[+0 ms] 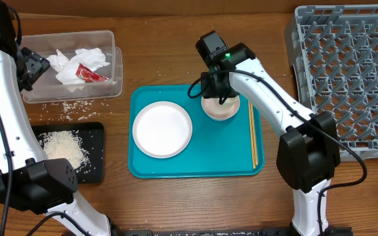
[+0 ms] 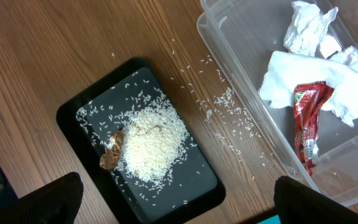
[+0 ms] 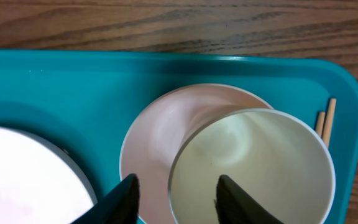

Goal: Sort waste into correct bins and load items into the dishwasher
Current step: 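Grasp the white cup rim with the right gripper and lift it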

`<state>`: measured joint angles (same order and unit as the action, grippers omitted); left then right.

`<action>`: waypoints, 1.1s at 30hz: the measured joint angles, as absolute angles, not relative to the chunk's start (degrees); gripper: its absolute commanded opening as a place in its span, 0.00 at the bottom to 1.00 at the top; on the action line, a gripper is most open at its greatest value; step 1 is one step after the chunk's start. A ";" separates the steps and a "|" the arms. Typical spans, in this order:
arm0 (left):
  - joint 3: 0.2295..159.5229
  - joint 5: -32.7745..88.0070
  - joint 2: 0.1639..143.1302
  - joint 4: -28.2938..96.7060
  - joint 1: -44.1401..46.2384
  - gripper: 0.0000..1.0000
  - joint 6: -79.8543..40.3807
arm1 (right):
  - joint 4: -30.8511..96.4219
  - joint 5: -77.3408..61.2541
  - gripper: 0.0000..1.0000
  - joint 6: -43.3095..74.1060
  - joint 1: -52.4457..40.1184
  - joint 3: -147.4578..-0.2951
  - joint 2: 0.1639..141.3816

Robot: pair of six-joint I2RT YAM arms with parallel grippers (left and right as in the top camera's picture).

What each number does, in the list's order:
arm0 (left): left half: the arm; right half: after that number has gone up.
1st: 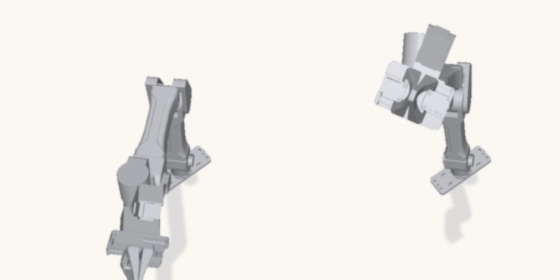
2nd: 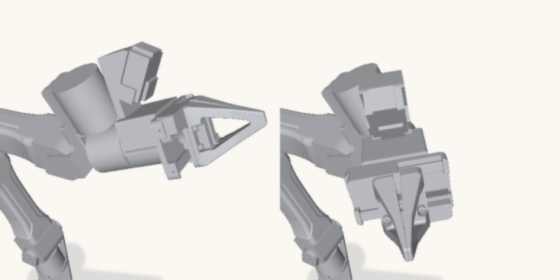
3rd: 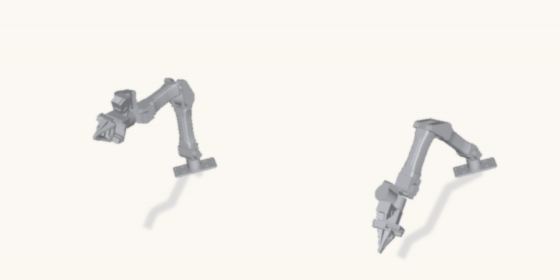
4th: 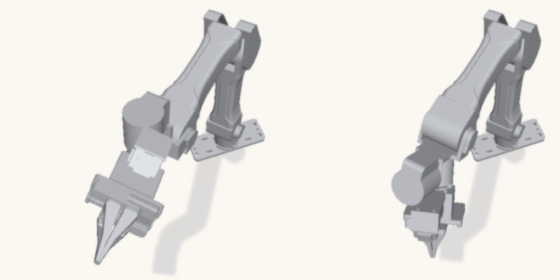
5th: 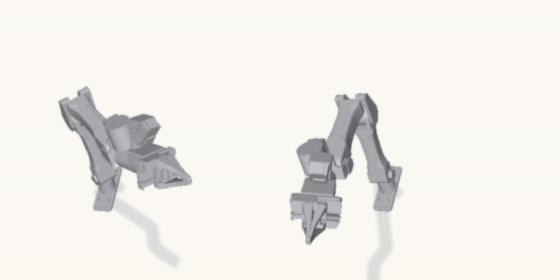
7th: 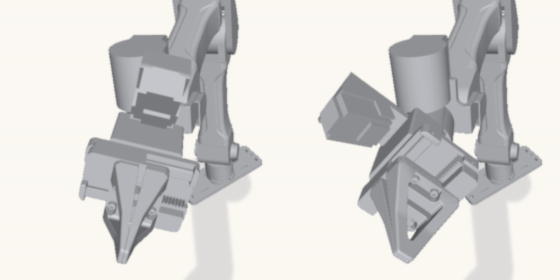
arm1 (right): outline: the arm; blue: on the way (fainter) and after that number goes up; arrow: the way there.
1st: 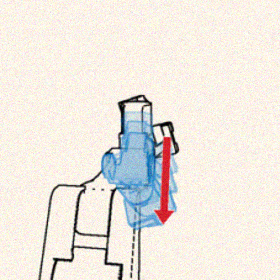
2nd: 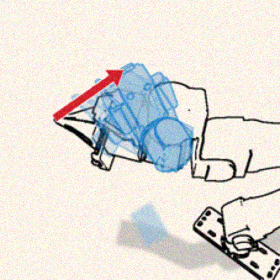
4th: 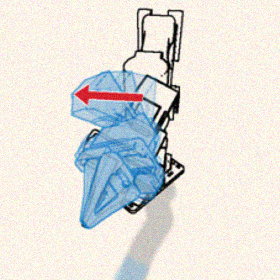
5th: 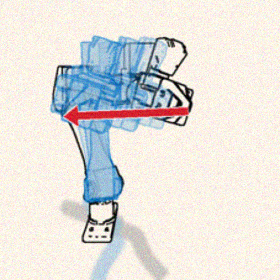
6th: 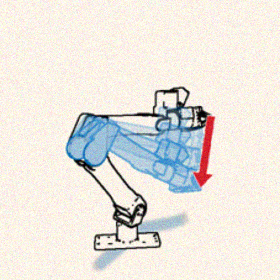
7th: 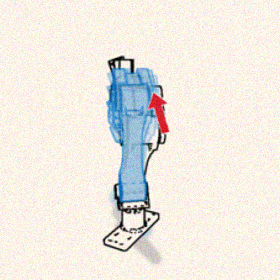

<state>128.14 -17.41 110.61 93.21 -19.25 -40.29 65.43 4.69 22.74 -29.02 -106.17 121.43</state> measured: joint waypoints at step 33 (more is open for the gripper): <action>128.14 -17.41 110.61 93.21 -19.22 1.00 -40.29 | 65.71 6.42 0.11 22.63 -29.36 -106.17 122.65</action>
<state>128.14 -17.41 110.61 93.21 -19.22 -40.29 65.71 6.42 22.63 -29.36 -106.17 122.65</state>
